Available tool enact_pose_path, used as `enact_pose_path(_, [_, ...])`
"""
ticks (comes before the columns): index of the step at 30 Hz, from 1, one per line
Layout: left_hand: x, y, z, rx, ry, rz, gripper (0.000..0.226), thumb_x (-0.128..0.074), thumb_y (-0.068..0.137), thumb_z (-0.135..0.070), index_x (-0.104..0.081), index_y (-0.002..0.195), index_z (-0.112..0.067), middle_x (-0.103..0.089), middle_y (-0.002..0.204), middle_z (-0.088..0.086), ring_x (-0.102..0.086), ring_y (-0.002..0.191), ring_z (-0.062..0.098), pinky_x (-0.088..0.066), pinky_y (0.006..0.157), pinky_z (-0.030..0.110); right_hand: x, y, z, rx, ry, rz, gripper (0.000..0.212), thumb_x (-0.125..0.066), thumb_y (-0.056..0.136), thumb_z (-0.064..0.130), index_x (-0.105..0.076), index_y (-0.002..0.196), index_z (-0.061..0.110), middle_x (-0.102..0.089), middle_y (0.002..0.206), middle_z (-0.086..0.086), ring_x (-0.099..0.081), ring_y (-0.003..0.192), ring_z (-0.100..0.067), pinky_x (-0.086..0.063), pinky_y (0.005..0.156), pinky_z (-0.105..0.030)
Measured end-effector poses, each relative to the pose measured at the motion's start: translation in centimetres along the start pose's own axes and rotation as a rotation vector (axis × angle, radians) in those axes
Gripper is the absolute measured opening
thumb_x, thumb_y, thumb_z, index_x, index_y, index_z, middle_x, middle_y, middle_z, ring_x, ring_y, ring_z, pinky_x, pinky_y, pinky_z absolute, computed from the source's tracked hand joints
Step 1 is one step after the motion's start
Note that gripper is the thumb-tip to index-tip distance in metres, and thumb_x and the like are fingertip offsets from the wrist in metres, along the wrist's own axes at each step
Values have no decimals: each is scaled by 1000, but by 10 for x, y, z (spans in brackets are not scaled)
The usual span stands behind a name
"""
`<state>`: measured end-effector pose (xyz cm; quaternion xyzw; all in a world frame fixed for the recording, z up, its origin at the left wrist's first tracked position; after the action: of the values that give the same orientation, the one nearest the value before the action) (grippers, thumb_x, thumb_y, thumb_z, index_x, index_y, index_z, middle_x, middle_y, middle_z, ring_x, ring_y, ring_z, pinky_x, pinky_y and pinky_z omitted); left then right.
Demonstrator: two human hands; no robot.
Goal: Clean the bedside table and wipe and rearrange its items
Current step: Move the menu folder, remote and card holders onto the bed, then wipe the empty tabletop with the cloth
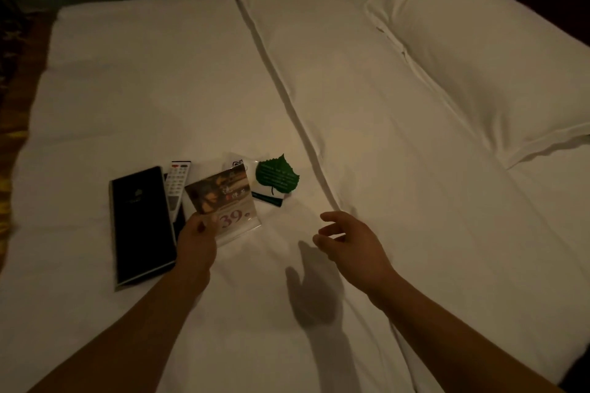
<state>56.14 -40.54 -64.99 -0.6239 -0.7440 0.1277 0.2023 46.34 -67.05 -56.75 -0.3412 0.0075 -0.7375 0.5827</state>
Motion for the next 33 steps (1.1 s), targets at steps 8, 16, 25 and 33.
enact_pose_path(8, [8, -16, 14, 121, -13, -141, 44, -57, 94, 0, -45, 136, 1, -51, 133, 34, -52, 121, 51, -42, 103, 59, 15, 0, -3, 4, 20, -14, 39, -69, 86, 31, -60, 123, 29, -69, 105, 6, -67, 87, -13, -57, 85, -42])
enact_pose_path(16, [-58, -90, -5, 13, 297, 50, 42, -68, 89, -21, -50, 126, -30, -55, 129, 10, -56, 113, 32, -48, 101, 54, 56, -18, -20, 21, 29, -36, 38, -68, 85, 31, -60, 122, 30, -68, 102, 7, -67, 85, -11, -57, 82, -37])
enact_pose_path(25, [-191, -203, -46, -564, 777, 399, 65, -58, 92, -45, -32, 150, -29, -39, 152, 2, -40, 137, 22, -37, 111, 47, 143, -67, -85, -29, 155, -179, 33, -69, 85, 32, -61, 116, 38, -68, 101, 14, -68, 84, -7, -57, 81, -38])
enact_pose_path(33, [-305, -303, -21, -731, 1008, 581, 73, -47, 92, -57, -19, 153, -29, -25, 160, 5, -25, 146, 22, -26, 118, 47, 253, -144, -179, -136, 300, -415, 31, -69, 85, 30, -62, 113, 40, -68, 101, 12, -68, 82, -8, -59, 79, -38])
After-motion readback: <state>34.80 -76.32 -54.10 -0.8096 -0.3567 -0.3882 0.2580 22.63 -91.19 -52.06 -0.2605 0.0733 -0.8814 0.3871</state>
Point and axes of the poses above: each hand's wrist, its own y-axis towards the middle knuckle, its own x-axis out of the back of the hand, z = x × y, the point moved 7 cm from there along y, towards the middle knuckle
